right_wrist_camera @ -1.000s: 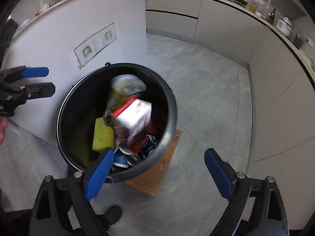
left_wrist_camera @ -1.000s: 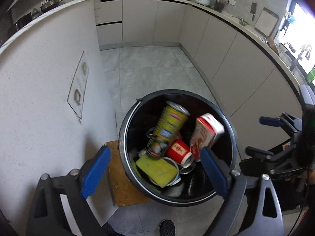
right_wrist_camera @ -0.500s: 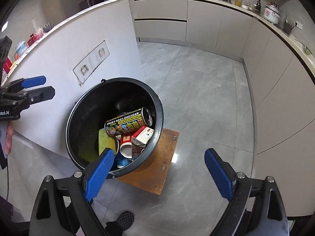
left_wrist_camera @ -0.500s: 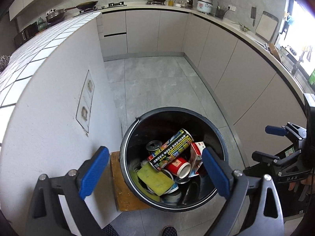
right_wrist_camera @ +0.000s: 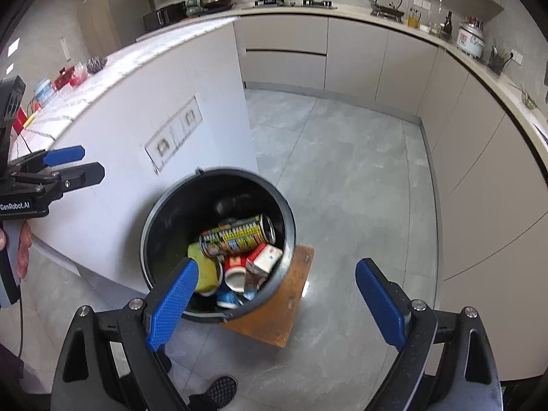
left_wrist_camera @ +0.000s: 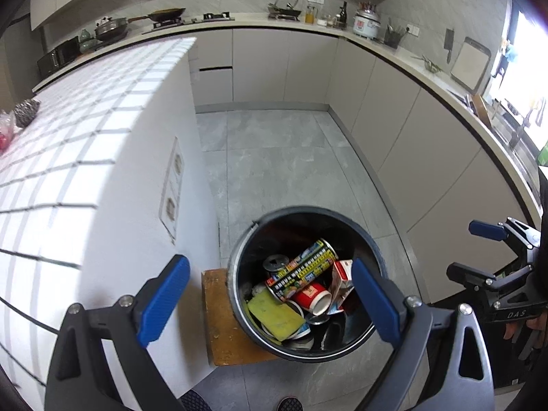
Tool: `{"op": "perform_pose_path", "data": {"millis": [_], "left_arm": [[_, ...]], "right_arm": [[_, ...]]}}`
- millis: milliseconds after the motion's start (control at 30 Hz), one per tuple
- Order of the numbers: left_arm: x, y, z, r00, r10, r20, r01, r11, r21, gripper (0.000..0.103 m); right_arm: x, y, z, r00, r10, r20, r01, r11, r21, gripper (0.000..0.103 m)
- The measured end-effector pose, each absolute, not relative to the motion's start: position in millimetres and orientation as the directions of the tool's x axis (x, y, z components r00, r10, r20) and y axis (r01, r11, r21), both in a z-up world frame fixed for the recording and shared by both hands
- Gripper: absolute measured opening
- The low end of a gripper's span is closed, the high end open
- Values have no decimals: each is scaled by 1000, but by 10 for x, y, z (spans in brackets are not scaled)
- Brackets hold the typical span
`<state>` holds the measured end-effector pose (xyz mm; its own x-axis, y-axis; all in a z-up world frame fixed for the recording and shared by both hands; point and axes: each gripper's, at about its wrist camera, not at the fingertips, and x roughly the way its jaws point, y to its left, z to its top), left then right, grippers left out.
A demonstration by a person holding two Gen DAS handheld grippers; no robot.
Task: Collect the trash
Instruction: 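Move both open tools back toward the plastic bag and steel wool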
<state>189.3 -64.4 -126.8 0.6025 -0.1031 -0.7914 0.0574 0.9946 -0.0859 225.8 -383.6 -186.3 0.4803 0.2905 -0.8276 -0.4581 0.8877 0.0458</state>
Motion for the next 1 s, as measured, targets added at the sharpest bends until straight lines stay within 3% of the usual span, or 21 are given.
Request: {"op": "perform_pose_path", "data": {"millis": [567, 1000], "left_arm": [[1869, 254, -623, 702, -46, -711, -29, 995, -93, 96], [2078, 1809, -544, 710, -28, -704, -69, 992, -109, 96]], "right_arm": [[2296, -2818, -1077, 546, 359, -757, -555, 832, -6, 95], [2428, -1152, -773, 558, 374, -741, -605, 794, -55, 95]]}}
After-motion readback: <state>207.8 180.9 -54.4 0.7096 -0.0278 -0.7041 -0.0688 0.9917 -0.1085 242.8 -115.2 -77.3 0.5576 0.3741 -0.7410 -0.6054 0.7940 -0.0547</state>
